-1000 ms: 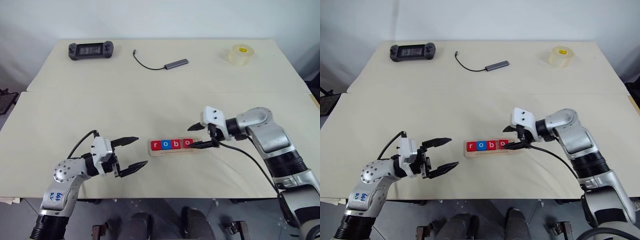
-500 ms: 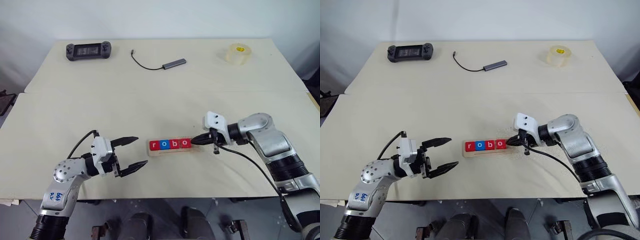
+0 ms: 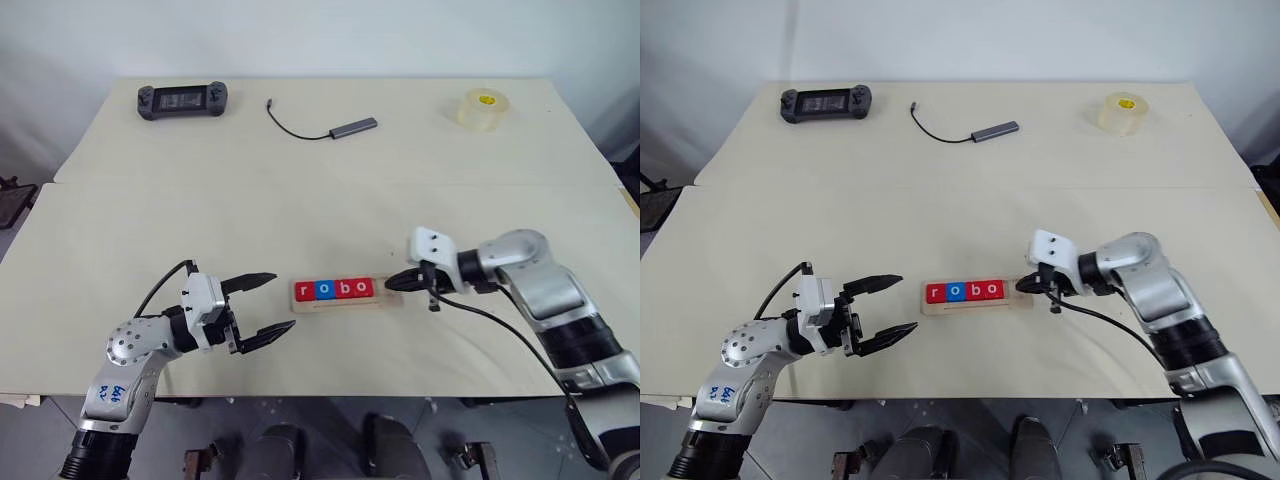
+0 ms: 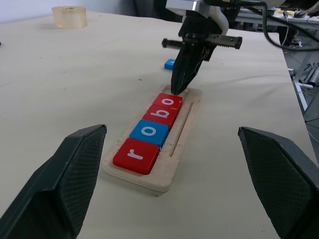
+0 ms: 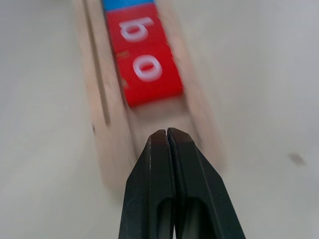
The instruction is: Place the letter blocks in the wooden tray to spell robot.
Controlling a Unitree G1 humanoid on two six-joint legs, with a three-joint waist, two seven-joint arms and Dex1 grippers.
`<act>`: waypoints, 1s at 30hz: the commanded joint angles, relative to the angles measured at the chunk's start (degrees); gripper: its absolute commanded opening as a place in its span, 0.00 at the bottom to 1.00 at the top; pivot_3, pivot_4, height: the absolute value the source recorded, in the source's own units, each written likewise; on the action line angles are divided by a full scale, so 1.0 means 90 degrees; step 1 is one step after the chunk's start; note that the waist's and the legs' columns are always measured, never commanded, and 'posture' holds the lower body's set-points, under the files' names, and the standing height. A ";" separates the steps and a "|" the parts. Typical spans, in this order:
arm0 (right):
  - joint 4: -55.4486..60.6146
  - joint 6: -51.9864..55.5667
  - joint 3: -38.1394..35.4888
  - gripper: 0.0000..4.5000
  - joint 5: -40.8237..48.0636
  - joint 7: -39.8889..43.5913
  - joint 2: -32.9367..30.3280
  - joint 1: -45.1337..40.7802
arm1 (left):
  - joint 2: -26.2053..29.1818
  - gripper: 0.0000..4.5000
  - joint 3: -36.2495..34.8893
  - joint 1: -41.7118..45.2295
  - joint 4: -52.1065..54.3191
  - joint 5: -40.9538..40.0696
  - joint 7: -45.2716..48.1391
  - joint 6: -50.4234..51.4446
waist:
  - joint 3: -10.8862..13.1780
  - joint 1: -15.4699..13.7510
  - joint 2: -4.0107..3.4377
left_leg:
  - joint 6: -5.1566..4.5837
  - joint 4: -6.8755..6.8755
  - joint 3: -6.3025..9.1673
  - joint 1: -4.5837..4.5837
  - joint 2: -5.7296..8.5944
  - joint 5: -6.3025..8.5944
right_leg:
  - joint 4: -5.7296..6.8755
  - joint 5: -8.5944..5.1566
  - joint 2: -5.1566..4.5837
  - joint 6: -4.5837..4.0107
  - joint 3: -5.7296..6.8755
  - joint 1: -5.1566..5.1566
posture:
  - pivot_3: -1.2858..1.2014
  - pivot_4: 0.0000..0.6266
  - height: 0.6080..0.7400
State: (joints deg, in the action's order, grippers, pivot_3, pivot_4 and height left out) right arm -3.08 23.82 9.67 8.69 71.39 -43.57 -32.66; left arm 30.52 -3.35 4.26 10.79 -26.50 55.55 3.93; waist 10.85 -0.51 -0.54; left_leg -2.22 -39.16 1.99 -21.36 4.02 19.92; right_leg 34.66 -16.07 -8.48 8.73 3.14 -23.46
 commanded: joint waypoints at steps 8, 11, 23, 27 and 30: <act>0.1456 -0.1312 -0.3680 0.74 0.0931 -0.1938 0.0715 0.3531 | -0.0006 1.00 0.0003 0.0407 -0.0451 0.0031 0.0272 -0.0212 | -0.0004 -0.0169 0.0004 | 0.0004 0.0001 0.0004 0.0004 -0.0001 0.0002 | 0.0003 0.0000 0.0004 0.0000 0.0008 0.0011 | 0.52 0.24 1.00; 0.1534 -0.1938 -0.4078 0.97 0.0942 -0.2455 0.1209 0.4253 | -0.0011 1.00 0.0020 0.0492 -0.0566 0.0015 0.0336 -0.0204 | -0.0004 -0.0109 0.0005 | -0.0006 0.0000 -0.0011 0.0006 0.0011 -0.0001 | 0.0006 0.0002 -0.0002 0.0003 -0.0009 0.0010 | 0.52 0.24 1.00; 0.2175 -0.1639 -0.3795 0.99 0.1291 -0.3500 0.1807 0.4805 | 0.0033 1.00 0.0017 0.0819 -0.0978 0.0029 0.0713 -0.0267 | -0.0011 0.0045 -0.0006 | 0.0000 0.0000 -0.0035 0.0033 -0.0007 -0.0005 | 0.0032 0.0001 0.0008 0.0001 -0.0036 0.0008 | 0.52 0.24 1.00; 0.2454 -0.0172 -0.3277 0.99 0.1480 -0.4009 0.1626 0.3943 | -0.0055 1.00 0.0081 0.0767 -0.0869 0.0050 0.0643 -0.0277 | -0.0011 0.0068 -0.0007 | 0.0001 0.0000 -0.0035 0.0031 -0.0013 -0.0005 | 0.0034 0.0000 0.0009 -0.0001 -0.0036 0.0002 | 0.52 0.24 1.00; 0.2393 0.0657 -0.2926 0.99 0.1399 -0.4474 0.1620 0.3337 | -0.0099 1.00 0.0106 0.0708 -0.0765 0.0047 0.0584 -0.0270 | -0.0011 0.0054 -0.0007 | 0.0002 0.0000 -0.0032 0.0028 -0.0013 -0.0006 | 0.0033 -0.0001 0.0009 -0.0003 -0.0034 0.0000 | 0.52 0.24 1.00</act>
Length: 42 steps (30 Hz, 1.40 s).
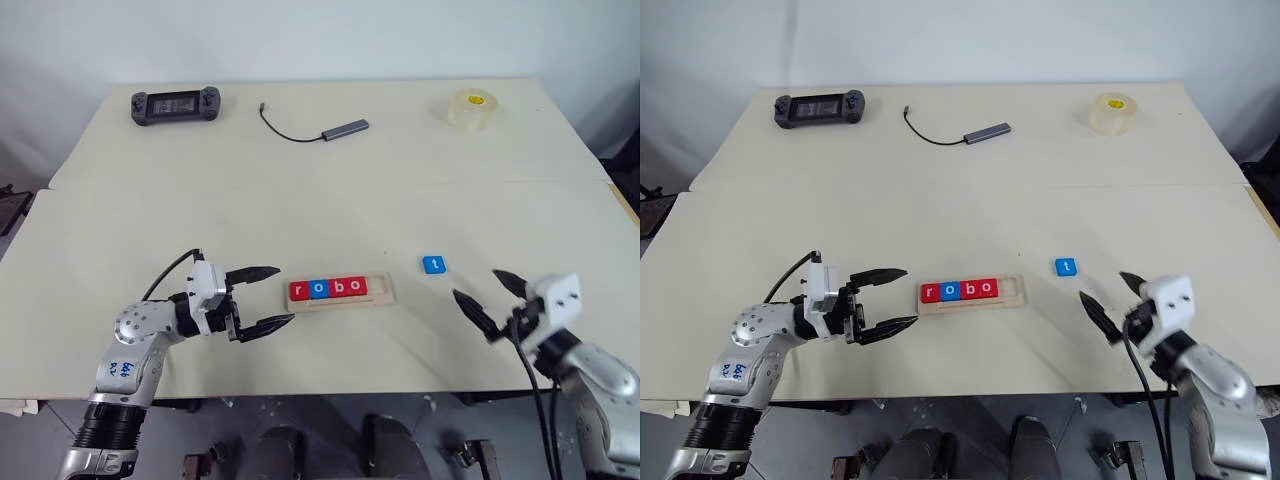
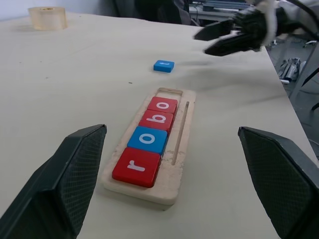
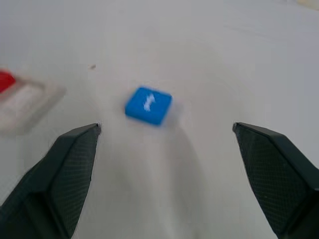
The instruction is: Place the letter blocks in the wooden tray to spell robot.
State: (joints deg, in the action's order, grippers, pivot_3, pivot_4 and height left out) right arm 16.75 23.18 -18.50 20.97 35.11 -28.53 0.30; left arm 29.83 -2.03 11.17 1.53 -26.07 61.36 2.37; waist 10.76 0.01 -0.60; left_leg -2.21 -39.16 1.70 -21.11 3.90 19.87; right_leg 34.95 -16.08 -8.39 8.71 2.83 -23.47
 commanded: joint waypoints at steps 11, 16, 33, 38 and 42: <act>-0.0172 0.1952 0.0919 0.70 -0.0464 -0.1903 0.0476 -0.1353 | -0.0044 1.00 -0.0090 -0.0348 0.0665 -0.0030 -0.0349 -0.0037 | 0.0000 -0.0080 0.0000 | -0.0002 0.0002 0.0013 -0.0013 0.0011 0.0001 | 0.0000 -0.0001 -0.0004 -0.0002 0.0007 -0.0007 | 0.52 0.24 1.00; 0.0103 0.2232 0.1000 0.32 -0.0394 -0.2020 0.0571 -0.1352 | -0.0015 1.00 -0.0105 -0.0370 0.0703 -0.0047 -0.0389 -0.0016 | -0.0001 -0.0073 0.0000 | -0.0002 0.0002 0.0011 -0.0012 0.0012 0.0001 | 0.0001 -0.0001 -0.0004 -0.0002 0.0006 -0.0005 | 0.52 0.24 1.00; 0.2927 0.3572 0.0438 0.33 -0.0106 -0.3054 0.1312 0.0405 | -0.0291 1.00 0.0225 0.0190 0.0213 -0.0056 -0.0123 0.0105 | -0.0001 -0.0133 0.0000 | -0.0004 0.0006 0.0011 -0.0013 0.0014 0.0001 | 0.0001 -0.0001 -0.0001 -0.0002 0.0003 -0.0008 | 0.52 0.24 1.00; 0.2957 0.3654 0.0504 0.63 0.0086 -0.2979 0.1515 0.0512 | -0.0323 1.00 0.0247 0.0261 0.0174 -0.0036 -0.0108 0.0110 | -0.0001 -0.0119 -0.0001 | -0.0004 0.0006 0.0009 -0.0010 0.0015 0.0001 | 0.0003 -0.0001 0.0000 -0.0002 0.0000 -0.0009 | 0.52 0.24 1.00; 0.2719 0.3301 0.0325 0.84 0.0220 -0.1917 0.0462 0.0559 | -0.0302 1.00 0.0184 0.0204 0.0225 -0.0035 -0.0177 0.0096 | -0.0001 -0.0124 -0.0001 | -0.0006 0.0005 0.0009 -0.0011 0.0018 0.0001 | 0.0002 -0.0001 -0.0001 -0.0002 0.0000 -0.0007 | 0.52 0.24 1.00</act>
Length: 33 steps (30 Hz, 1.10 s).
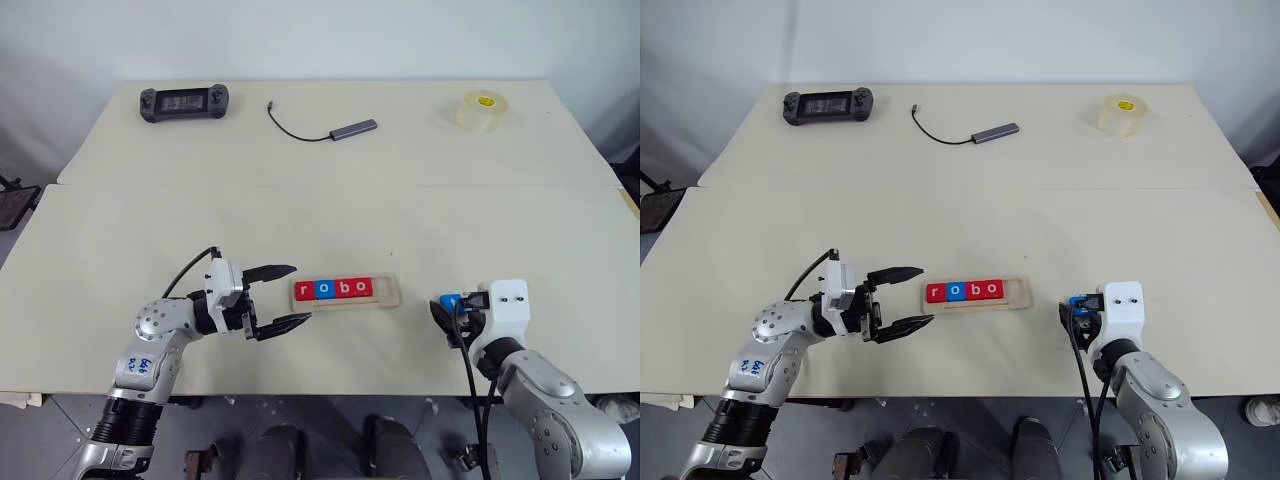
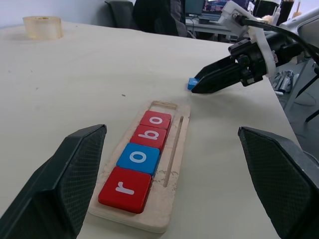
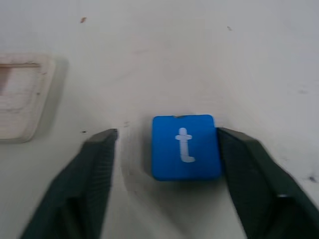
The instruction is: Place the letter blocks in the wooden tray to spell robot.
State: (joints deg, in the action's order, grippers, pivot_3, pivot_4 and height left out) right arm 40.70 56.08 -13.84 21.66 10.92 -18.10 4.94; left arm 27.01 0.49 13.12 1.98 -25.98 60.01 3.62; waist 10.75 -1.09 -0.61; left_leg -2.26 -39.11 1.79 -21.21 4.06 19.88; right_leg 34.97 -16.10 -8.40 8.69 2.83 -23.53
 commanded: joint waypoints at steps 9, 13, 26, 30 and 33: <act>-0.3027 -0.4376 0.0283 0.84 -0.0418 0.5388 -0.4044 -0.0376 | 0.0067 1.00 -0.0219 -0.0237 0.0373 -0.0068 -0.0161 -0.0053 | 0.0004 -0.0010 0.0008 | -0.0015 0.0000 -0.0010 0.0002 -0.0002 0.0001 | -0.0018 0.0002 -0.0001 0.0005 0.0004 0.0014 | 0.52 0.24 1.00; -0.4746 -0.5644 0.1090 0.84 -0.0850 0.6610 -0.4427 -0.1598 | 0.0189 1.00 -0.0262 -0.0280 0.0500 -0.0116 -0.0040 -0.0009 | 0.0006 0.0063 0.0010 | -0.0014 -0.0004 -0.0015 0.0005 -0.0006 0.0000 | -0.0022 0.0004 -0.0002 0.0008 0.0004 0.0016 | 0.52 0.24 1.00; -0.7911 -0.7511 0.2390 0.64 -0.1587 0.8352 -0.3801 -0.4140 | 0.0540 1.00 -0.0293 -0.0559 0.0884 -0.0174 0.0258 0.0114 | 0.0006 0.0120 0.0010 | -0.0006 -0.0006 0.0003 -0.0002 -0.0013 0.0000 | -0.0048 0.0004 -0.0005 0.0008 0.0023 0.0020 | 0.52 0.24 1.00; -0.7978 -0.7571 0.2416 0.34 -0.1577 0.8450 -0.3688 -0.4281 | 0.0524 1.00 -0.0329 -0.0691 0.0971 -0.0152 0.0110 0.0088 | 0.0006 0.0143 0.0010 | -0.0004 -0.0010 0.0002 0.0000 -0.0014 0.0000 | -0.0043 0.0004 -0.0005 0.0008 0.0023 0.0022 | 0.52 0.24 1.00; -0.7871 -0.7492 0.2407 0.33 -0.1563 0.8447 -0.3657 -0.4407 | 0.0520 1.00 -0.0319 -0.0727 0.0998 -0.0142 0.0039 0.0069 | 0.0005 0.0142 0.0009 | 0.0004 -0.0011 0.0000 0.0002 -0.0020 0.0001 | -0.0042 0.0004 0.0000 0.0007 0.0021 0.0021 | 0.52 0.24 1.00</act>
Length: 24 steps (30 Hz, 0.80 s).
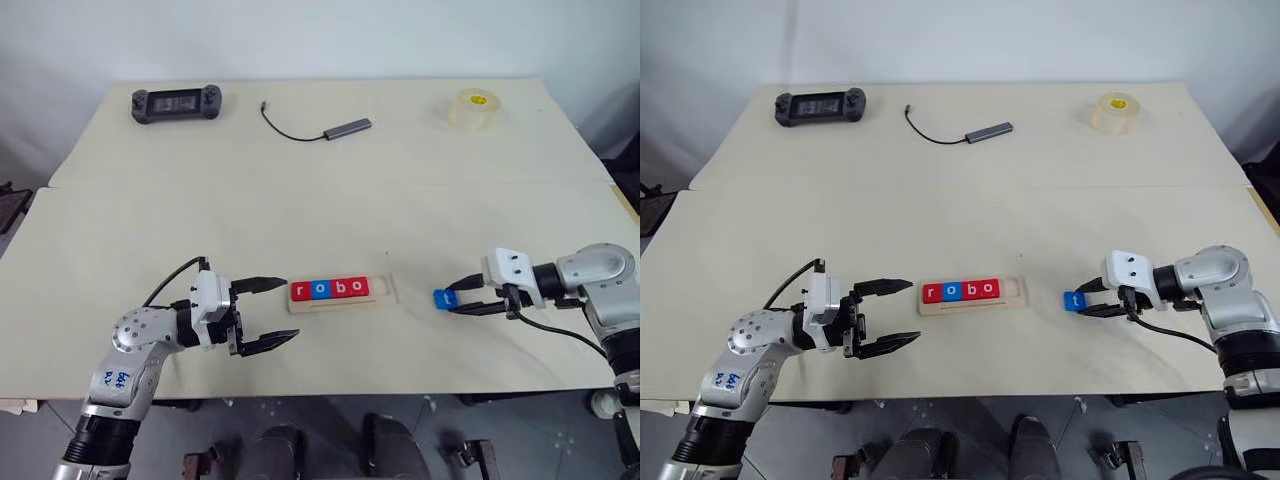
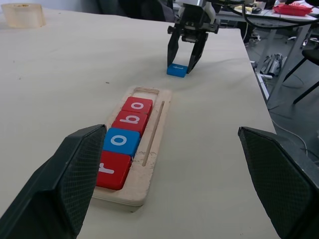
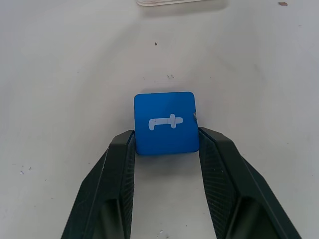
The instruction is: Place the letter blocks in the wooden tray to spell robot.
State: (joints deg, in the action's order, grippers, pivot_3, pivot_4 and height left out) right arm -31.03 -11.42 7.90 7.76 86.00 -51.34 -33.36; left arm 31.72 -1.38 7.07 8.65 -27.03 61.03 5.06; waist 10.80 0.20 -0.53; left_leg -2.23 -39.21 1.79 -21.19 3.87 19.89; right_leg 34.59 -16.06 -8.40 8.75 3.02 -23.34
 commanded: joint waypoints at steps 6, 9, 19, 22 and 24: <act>0.1263 0.1147 0.0156 0.33 0.0304 0.0294 0.0188 -0.0571 | -0.0035 1.00 -0.0117 -0.0074 0.0258 0.0000 -0.0211 -0.0158 | 0.0001 -0.0010 -0.0004 | 0.0003 -0.0001 -0.0003 -0.0003 -0.0001 0.0000 | 0.0002 -0.0001 0.0000 -0.0001 -0.0003 -0.0009 | 0.52 0.24 1.00; 0.1683 0.1680 0.0398 0.33 0.0272 0.0208 0.0472 -0.0793 | -0.0071 1.00 -0.0109 -0.0126 0.0294 0.0016 -0.0288 -0.0196 | 0.0001 -0.0011 -0.0004 | 0.0005 -0.0001 -0.0001 -0.0005 -0.0002 0.0001 | 0.0003 -0.0001 0.0000 -0.0002 -0.0001 -0.0009 | 0.52 0.24 1.00; 0.1069 0.1578 0.0972 0.33 -0.0343 -0.0207 0.1263 -0.1331 | -0.0119 1.00 -0.0123 -0.0293 0.0496 0.0046 -0.0529 -0.0205 | 0.0001 -0.0019 -0.0004 | 0.0004 -0.0001 0.0009 -0.0012 0.0010 0.0001 | 0.0014 -0.0001 -0.0006 -0.0002 0.0004 -0.0011 | 0.52 0.24 1.00; 0.0935 0.1597 0.0974 0.33 -0.0413 -0.0221 0.1312 -0.1379 | -0.0105 1.00 -0.0146 -0.0338 0.0540 0.0045 -0.0579 -0.0202 | 0.0001 -0.0011 -0.0004 | 0.0004 0.0001 0.0009 -0.0012 0.0007 0.0001 | 0.0013 -0.0001 -0.0004 -0.0002 0.0006 -0.0012 | 0.52 0.24 1.00; 0.0905 0.1586 0.0968 0.49 -0.0434 -0.0195 0.1304 -0.1394 | -0.0098 1.00 -0.0154 -0.0365 0.0563 0.0044 -0.0609 -0.0206 | 0.0001 -0.0010 -0.0004 | 0.0004 0.0001 0.0008 -0.0012 0.0008 0.0001 | 0.0013 -0.0001 -0.0004 -0.0002 0.0006 -0.0012 | 0.52 0.24 1.00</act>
State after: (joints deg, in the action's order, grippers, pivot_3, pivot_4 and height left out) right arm -23.11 3.64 17.44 3.68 84.11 -39.57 -44.62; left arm 30.46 -1.68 4.10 11.03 -26.62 55.81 4.02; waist 10.81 0.11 -0.56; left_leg -2.19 -39.20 1.86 -21.29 3.94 19.90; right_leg 34.71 -16.07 -8.44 8.73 3.08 -23.45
